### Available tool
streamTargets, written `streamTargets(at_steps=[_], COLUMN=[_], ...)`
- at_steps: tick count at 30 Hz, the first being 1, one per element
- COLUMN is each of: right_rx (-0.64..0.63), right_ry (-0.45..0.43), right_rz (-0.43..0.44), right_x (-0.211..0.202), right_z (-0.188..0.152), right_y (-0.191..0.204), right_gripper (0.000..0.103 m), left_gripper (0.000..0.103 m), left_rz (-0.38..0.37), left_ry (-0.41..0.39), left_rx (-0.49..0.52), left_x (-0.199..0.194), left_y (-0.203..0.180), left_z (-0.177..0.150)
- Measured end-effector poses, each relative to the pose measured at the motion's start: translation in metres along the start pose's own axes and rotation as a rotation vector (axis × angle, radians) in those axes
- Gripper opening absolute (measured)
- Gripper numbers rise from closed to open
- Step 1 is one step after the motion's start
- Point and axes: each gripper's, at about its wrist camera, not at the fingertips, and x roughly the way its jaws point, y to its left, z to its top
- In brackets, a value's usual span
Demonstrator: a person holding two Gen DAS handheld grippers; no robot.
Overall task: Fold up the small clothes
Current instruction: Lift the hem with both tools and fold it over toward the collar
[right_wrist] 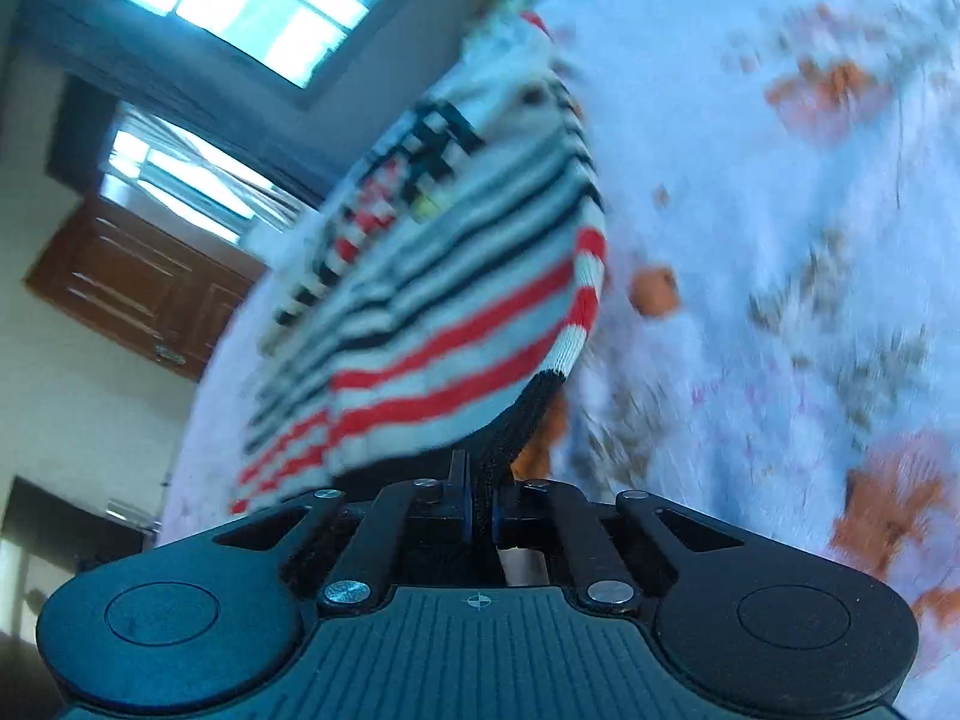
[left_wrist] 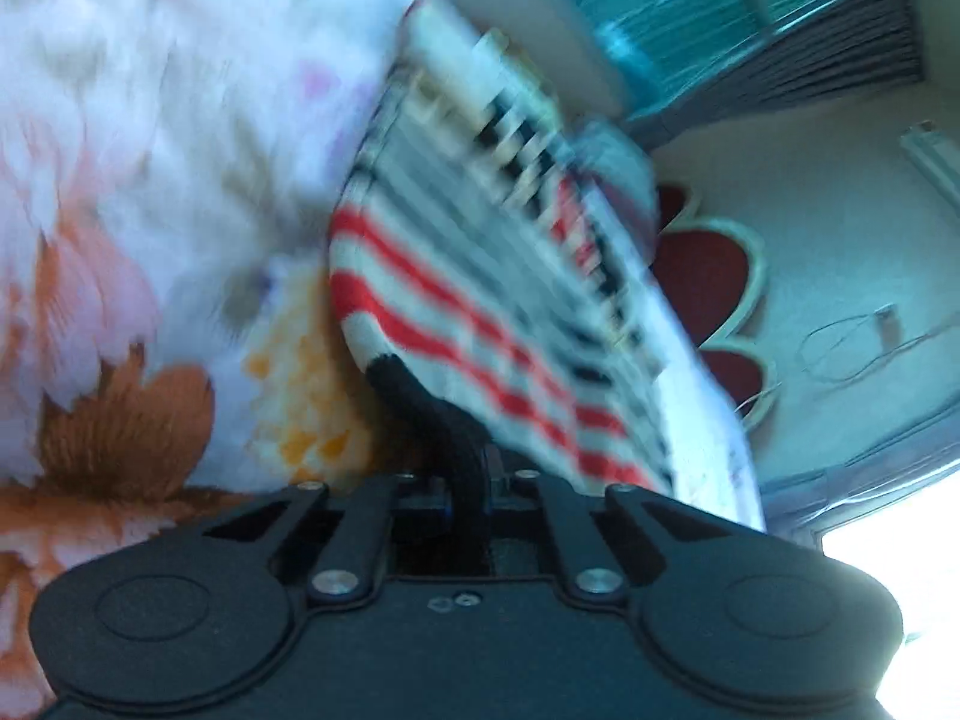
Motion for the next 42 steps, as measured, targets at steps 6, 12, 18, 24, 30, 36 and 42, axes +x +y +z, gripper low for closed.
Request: streamTargets(at_steps=[6, 12, 18, 24, 30, 36, 42], right_rx=[-0.058, 0.014, -0.070, -0.068, -0.031, 0.002, 0.062], right_ry=[0.010, 0.011, -0.069, -0.106, -0.153, -0.167, -0.157], right_rz=[-0.019, -0.056, -0.009, -0.002, 0.040, 0.076, 0.091], right_x=[-0.009, 0.006, -0.008, 0.009, 0.039, 0.089, 0.149], right_z=[0.003, -0.002, 0.024, 0.071, 0.137, 0.203, 0.258], right_y=[-0.003, -0.009, 0.030, 0.045, 0.048, 0.037, 0.011], right_gripper=[0.004, 0.004, 0.004, 0.004, 0.004, 0.005, 0.005], left_gripper=[0.006, 0.006, 0.006, 0.006, 0.006, 0.006, 0.006], left_rz=[0.072, 0.082, 0.037, 0.002, -0.007, -0.003, 0.055], left_ry=[0.010, -0.015, -0.052, -0.113, -0.166, -0.186, -0.142], left_rx=[0.063, 0.050, 0.053, 0.054, 0.072, 0.105, 0.142], left_x=[-0.009, -0.003, -0.011, 0.010, 0.042, 0.090, 0.150], left_y=[0.008, 0.005, -0.010, -0.027, -0.047, -0.059, -0.057], left_z=[-0.001, -0.004, 0.012, 0.055, 0.106, 0.163, 0.216])
